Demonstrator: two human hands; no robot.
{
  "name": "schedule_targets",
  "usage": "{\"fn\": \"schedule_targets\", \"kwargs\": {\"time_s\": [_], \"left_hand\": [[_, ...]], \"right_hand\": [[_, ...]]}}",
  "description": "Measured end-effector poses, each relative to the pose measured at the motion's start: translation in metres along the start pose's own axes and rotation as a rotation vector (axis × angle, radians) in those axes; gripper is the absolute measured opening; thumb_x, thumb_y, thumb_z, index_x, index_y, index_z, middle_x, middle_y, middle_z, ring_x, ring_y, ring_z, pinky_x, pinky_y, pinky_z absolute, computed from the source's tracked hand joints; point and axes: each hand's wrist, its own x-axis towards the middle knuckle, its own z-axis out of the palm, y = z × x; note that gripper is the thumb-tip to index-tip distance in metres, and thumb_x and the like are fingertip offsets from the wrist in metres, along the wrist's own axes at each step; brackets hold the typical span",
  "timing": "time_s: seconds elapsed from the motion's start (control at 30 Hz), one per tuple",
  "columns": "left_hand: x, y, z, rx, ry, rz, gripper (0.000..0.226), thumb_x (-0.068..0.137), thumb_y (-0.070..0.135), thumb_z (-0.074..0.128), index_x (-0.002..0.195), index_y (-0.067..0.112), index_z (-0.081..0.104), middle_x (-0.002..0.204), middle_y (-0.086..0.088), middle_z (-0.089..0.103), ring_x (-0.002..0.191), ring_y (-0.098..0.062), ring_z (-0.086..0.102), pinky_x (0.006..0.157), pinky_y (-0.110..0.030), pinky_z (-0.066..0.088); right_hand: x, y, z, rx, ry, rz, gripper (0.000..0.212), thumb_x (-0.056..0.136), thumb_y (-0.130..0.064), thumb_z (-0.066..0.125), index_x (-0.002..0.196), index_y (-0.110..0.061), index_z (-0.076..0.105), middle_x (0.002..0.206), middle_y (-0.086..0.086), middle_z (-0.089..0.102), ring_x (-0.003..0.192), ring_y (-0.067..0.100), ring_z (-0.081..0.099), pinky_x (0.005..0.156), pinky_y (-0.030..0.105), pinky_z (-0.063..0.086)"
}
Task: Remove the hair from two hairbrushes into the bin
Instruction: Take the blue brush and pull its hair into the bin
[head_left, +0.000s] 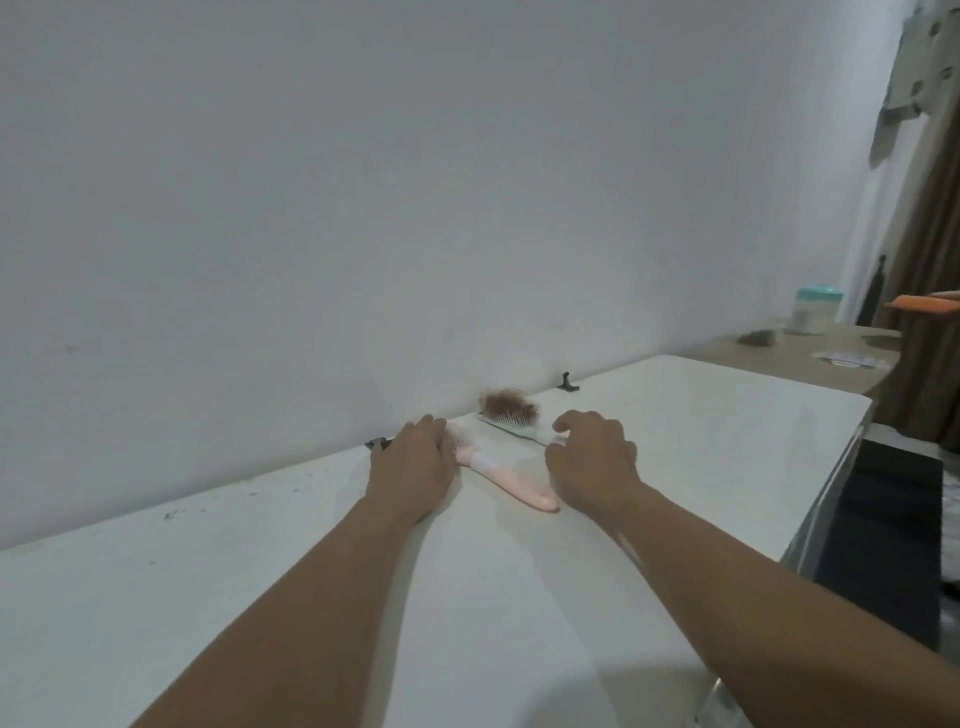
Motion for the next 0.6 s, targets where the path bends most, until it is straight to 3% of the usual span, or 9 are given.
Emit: {"fn": "schedule_targets", "kwargs": {"time_s": [0.1, 0.23, 0.4, 0.6], "left_hand": [[0.001, -0.002, 0.003, 0.012, 0.003, 0.017, 0.023, 0.095, 0.019, 0.038, 0.108, 0.014, 0.057, 0.106, -0.005, 0.058, 0.107, -0.027, 0.053, 0.096, -0.046, 0.040], [0.006, -0.005, 0.006, 0.034, 0.009, 0.036, 0.021, 0.095, 0.024, 0.035, 0.096, 0.018, 0.055, 0.101, 0.001, 0.054, 0.107, -0.022, 0.050, 0.095, -0.048, 0.039], [0.004, 0.001, 0.007, 0.110, -0.021, 0.075, 0.030, 0.100, 0.033, 0.030, 0.106, 0.022, 0.057, 0.111, 0.002, 0.053, 0.119, -0.018, 0.045, 0.103, -0.050, 0.031], [-0.003, 0.015, 0.002, 0.239, -0.051, 0.144, 0.037, 0.101, 0.039, 0.027, 0.118, 0.021, 0.054, 0.126, 0.001, 0.051, 0.128, -0.018, 0.042, 0.109, -0.051, 0.026]], "right_hand": [[0.009, 0.009, 0.005, -0.081, -0.077, 0.041, 0.032, 0.085, -0.016, 0.050, 0.116, -0.021, 0.056, 0.120, 0.004, 0.061, 0.118, 0.028, 0.050, 0.092, 0.038, 0.034], [0.012, 0.014, 0.002, -0.066, -0.071, 0.004, 0.032, 0.086, -0.011, 0.050, 0.116, -0.019, 0.054, 0.115, 0.008, 0.062, 0.108, 0.029, 0.055, 0.092, 0.037, 0.044], [0.002, 0.019, -0.006, -0.151, -0.113, -0.016, 0.036, 0.087, -0.007, 0.048, 0.122, -0.014, 0.048, 0.118, 0.010, 0.056, 0.112, 0.031, 0.051, 0.090, 0.038, 0.043], [-0.018, 0.039, -0.041, -0.129, -0.069, -0.015, 0.045, 0.086, -0.007, 0.048, 0.129, -0.020, 0.047, 0.123, 0.009, 0.052, 0.117, 0.031, 0.047, 0.091, 0.038, 0.037]]}}
